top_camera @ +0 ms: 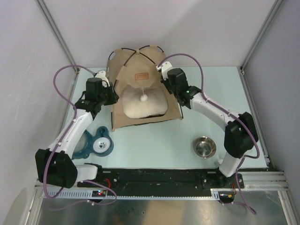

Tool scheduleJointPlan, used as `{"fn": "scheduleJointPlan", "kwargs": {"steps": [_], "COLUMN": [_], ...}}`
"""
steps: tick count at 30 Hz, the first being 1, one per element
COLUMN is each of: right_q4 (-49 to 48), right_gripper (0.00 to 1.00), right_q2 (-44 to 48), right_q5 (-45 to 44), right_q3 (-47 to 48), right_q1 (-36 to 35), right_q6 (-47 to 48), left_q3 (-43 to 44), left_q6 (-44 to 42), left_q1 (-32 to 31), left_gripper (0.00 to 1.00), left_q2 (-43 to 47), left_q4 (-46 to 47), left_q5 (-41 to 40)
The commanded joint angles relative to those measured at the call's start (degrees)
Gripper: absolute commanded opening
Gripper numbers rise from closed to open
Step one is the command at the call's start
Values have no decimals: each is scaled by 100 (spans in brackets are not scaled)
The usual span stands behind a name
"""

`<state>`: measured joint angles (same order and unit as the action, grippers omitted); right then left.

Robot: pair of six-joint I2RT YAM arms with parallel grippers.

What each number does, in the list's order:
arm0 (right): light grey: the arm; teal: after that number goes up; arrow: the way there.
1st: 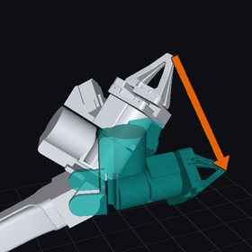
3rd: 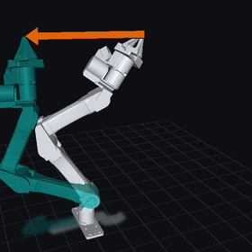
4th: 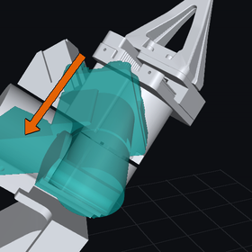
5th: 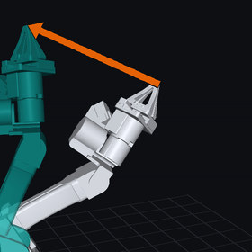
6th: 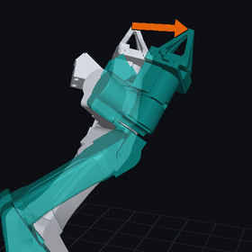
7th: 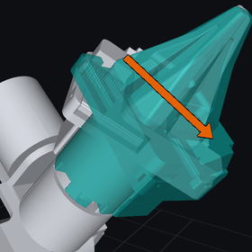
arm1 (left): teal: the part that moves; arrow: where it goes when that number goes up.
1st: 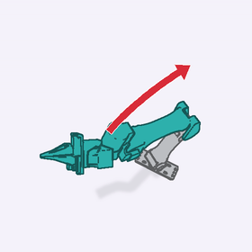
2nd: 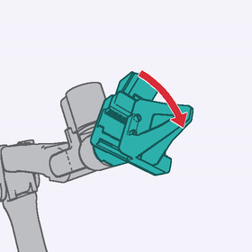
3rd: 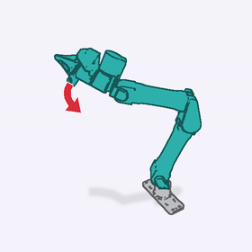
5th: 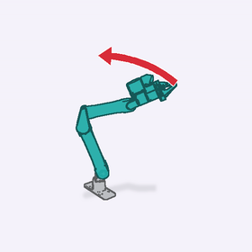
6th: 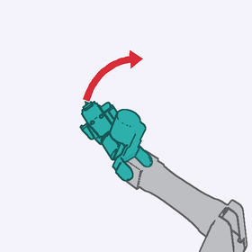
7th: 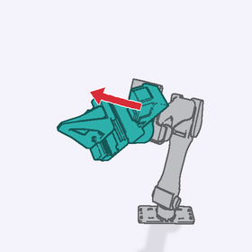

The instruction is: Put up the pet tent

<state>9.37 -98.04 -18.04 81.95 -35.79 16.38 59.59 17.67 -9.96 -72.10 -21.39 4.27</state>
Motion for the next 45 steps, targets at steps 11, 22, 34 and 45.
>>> {"fn": "scheduleJointPlan", "kwargs": {"steps": [11,22,34,45], "right_q4": [358,1318,2168,3834], "right_gripper": [73,81,84,77], "right_q2": [392,1438,3079,4796], "right_q5": [-438,-124,1039,-82], "right_q3": [640,466,-204,-2061], "right_q1": [-407,-554,-624,201], "right_q6": [-188,33,-1838,-4705], "left_q3": [150,-289,-185,-671], "left_q6": [-190,-299,-57,450], "left_q1": [22,27,29,60], "left_gripper": [82,99,98,98], "left_q2": [430,1452,2478,3417], "left_q4": [543,515,-42,-1411], "left_q5": [-153,108,430,-653]}}
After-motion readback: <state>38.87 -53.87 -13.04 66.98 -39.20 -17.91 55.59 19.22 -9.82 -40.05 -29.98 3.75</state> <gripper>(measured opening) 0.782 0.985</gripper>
